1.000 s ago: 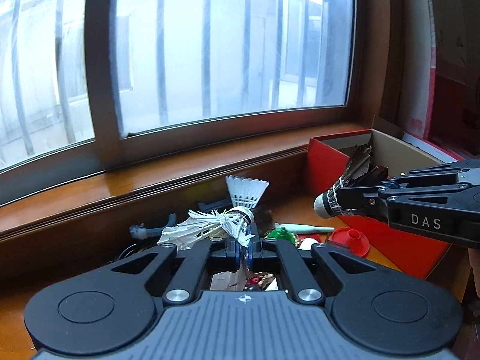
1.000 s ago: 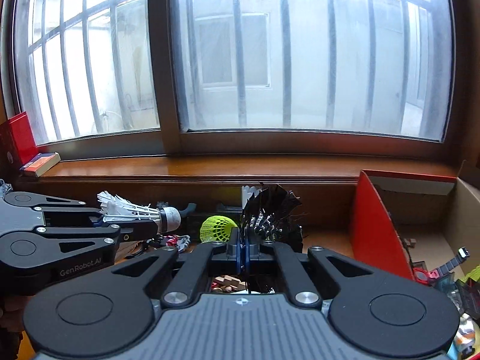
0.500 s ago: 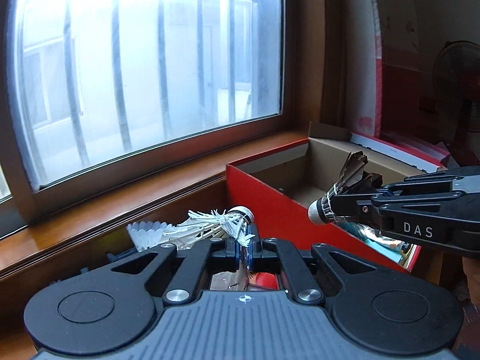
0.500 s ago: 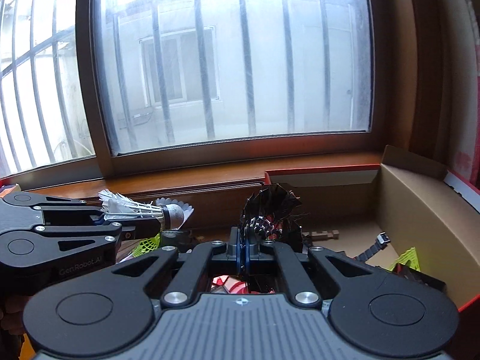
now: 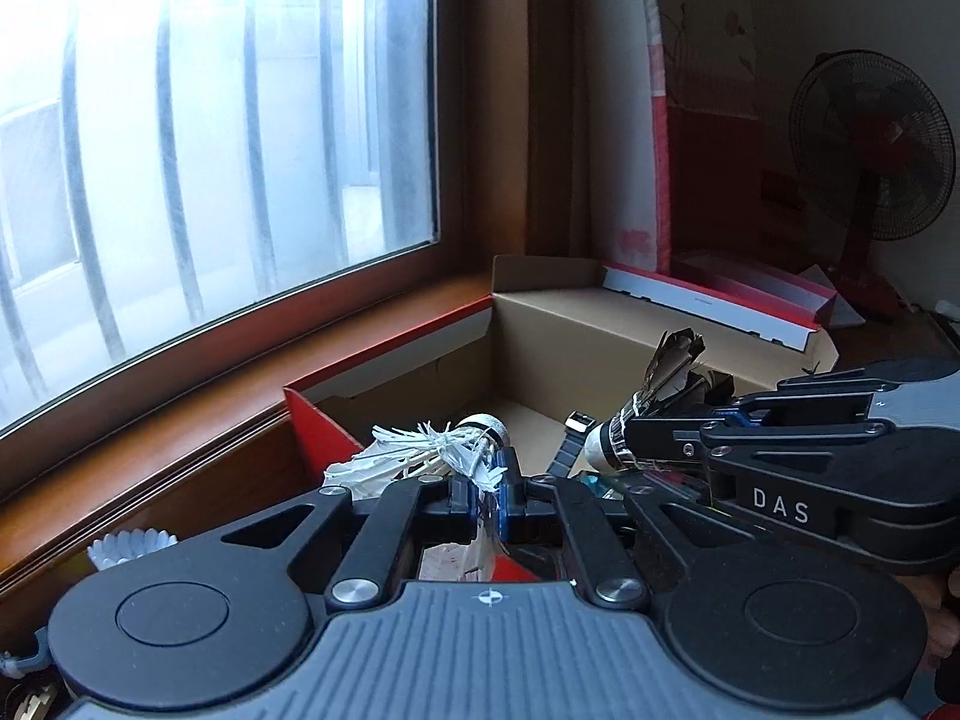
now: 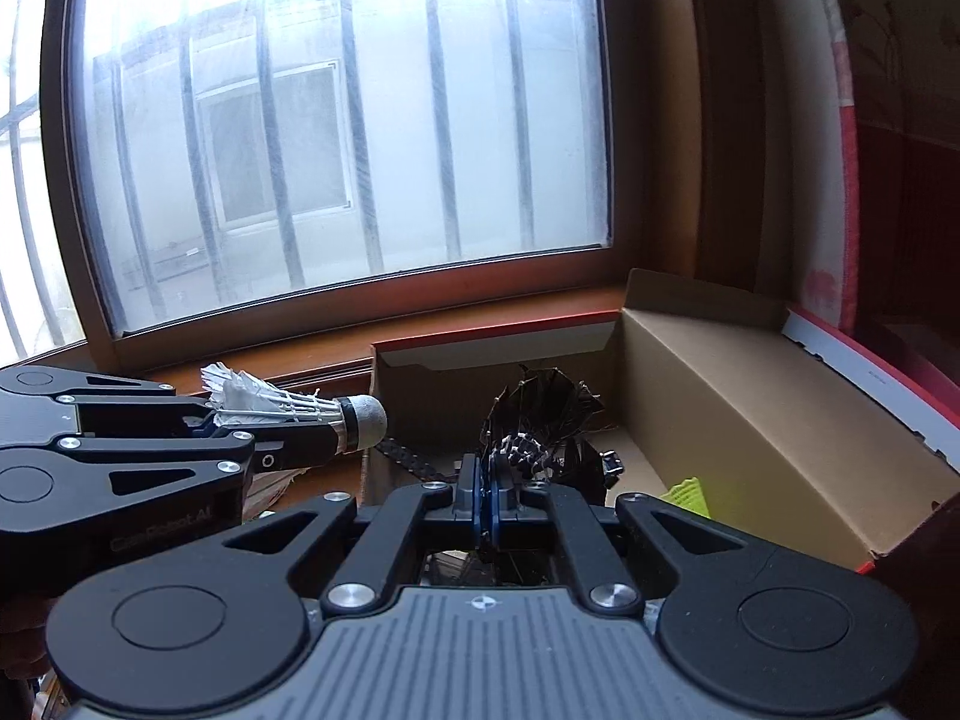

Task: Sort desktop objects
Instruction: 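Open right tool to drop black shuttlecock into box while left tool releases white one, then bring both tools back over the object pile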

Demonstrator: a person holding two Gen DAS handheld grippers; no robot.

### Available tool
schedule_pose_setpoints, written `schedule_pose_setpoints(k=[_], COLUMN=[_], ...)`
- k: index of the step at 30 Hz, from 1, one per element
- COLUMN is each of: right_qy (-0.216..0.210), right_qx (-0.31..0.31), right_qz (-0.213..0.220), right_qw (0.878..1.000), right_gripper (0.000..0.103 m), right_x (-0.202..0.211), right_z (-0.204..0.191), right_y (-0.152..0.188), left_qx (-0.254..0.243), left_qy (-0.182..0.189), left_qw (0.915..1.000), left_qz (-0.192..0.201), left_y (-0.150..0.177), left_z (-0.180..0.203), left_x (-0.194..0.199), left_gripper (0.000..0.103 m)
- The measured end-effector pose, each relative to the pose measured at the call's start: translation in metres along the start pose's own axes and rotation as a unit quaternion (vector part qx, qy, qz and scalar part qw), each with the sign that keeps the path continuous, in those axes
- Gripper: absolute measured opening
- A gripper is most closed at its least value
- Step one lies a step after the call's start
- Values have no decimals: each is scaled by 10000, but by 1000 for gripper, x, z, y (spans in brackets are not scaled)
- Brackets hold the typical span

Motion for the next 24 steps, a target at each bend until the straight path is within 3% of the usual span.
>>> schedule_pose_setpoints(k=[3,4,6,9,13,19,24], right_qy=[120,134,164,197,161,75,-190], right_qx=[-89,-123,-188,-201,-198,-21,106], right_qz=[-39,-46,-61,-82,-35,131,170], right_qw=[9999,9998,9997,9996,9997,9999,9996], right_gripper=[5,11,18,19,32,44,44], right_x=[-4,-5,-6,-9,-10,-6,-9], right_z=[13,16,22,26,21,-4,-34], right_y=[3,4,6,8,7,-1,-7], left_qx=[-91,-97,-87,-58,114,317,545], left_qy=[61,61,67,-5,-146,-552,-922], left_qw=[9999,9999,9999,10000,9998,9980,9942], left_qz=[-65,-77,-69,-67,-63,-65,-92], left_y=[-4,-4,-3,1,9,28,47], left_z=[13,16,19,17,4,-24,-52], left_x=[-13,-15,-14,-10,1,29,55], left_gripper=[22,31,39,47,61,69,71])
Point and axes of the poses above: each gripper's, at about its wrist camera, not at the fingertips, and x roughly against the way its jaws point, z to its right, y to its underside, the point moved 3 cm from there along -x, roughly the way its jaws point, and after that the axes turned 2 degrees about -z, right-handed, at the moved point
